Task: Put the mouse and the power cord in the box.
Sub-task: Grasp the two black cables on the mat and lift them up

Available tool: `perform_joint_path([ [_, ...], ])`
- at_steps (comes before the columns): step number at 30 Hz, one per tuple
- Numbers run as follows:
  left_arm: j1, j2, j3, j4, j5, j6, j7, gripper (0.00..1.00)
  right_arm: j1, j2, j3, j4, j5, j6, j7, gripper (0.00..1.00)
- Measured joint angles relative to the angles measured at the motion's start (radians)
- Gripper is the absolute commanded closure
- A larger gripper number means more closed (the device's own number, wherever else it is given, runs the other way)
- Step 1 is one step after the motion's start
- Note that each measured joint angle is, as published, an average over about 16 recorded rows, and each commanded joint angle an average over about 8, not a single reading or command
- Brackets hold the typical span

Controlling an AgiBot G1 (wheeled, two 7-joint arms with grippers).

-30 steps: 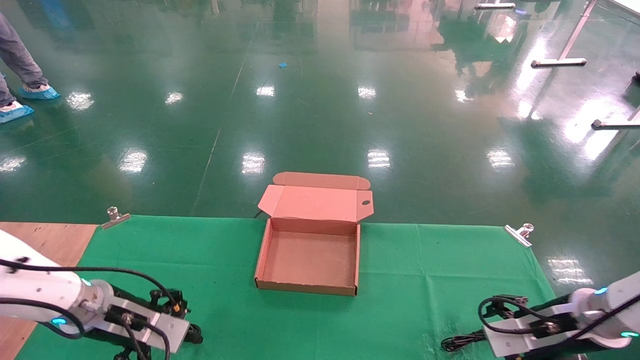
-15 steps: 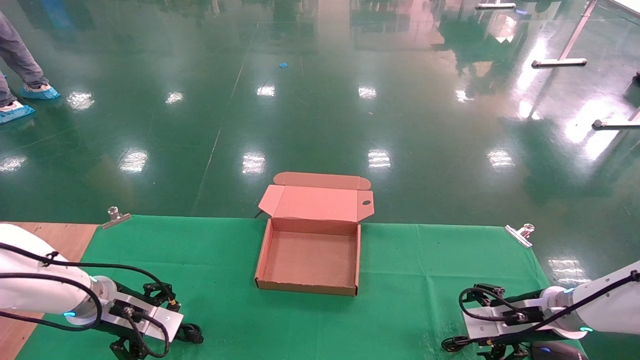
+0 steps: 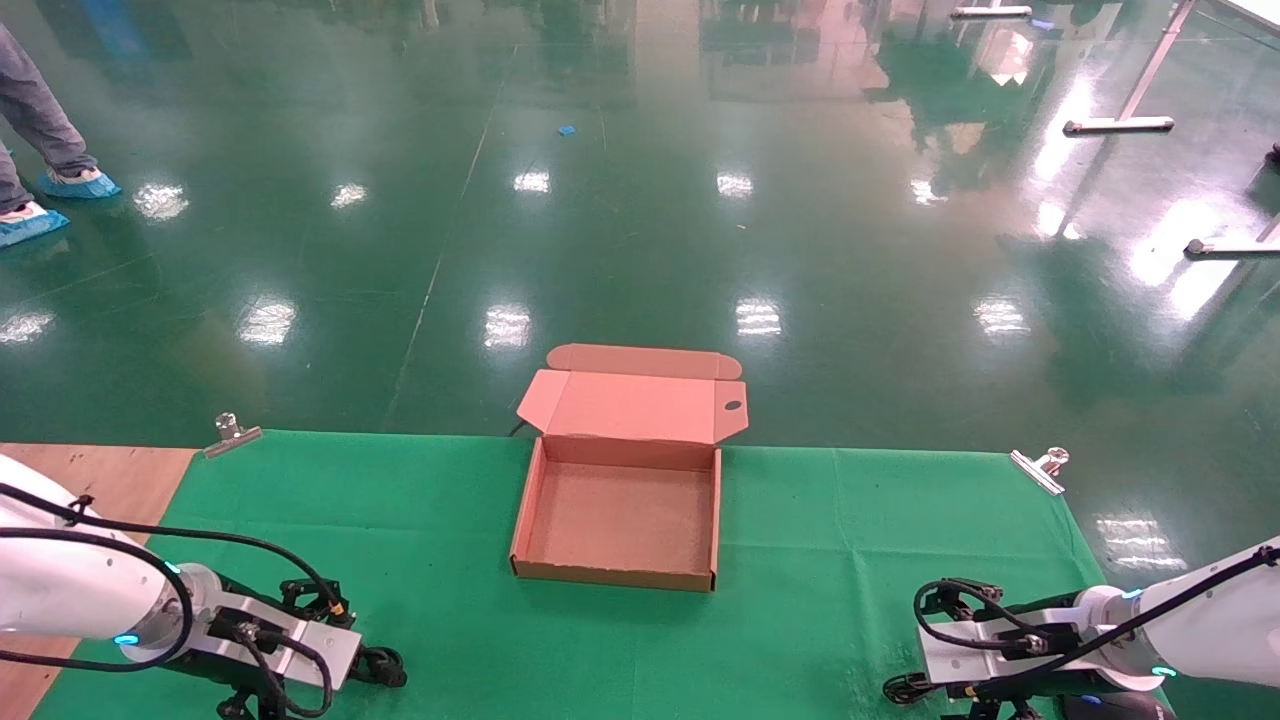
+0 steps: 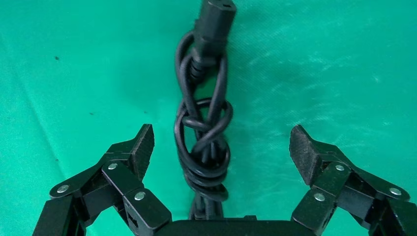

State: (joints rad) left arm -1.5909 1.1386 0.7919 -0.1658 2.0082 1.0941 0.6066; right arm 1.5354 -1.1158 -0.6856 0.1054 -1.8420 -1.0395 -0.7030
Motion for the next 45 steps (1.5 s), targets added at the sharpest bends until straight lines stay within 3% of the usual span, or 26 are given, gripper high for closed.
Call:
perform_joint_path([
  [20, -0.039, 0.027, -0.006, 0.116, -0.007, -0.044, 0.065, 1.00, 0.030, -0.012, 0.009, -0.080, 0.012, 0.002, -0.066, 1.00],
  [45, -0.064, 0.028, -0.007, 0.153, -0.008, -0.036, 0.089, 1.00, 0.050, -0.010, 0.007, -0.099, 0.010, -0.021, -0.086, 1.00],
])
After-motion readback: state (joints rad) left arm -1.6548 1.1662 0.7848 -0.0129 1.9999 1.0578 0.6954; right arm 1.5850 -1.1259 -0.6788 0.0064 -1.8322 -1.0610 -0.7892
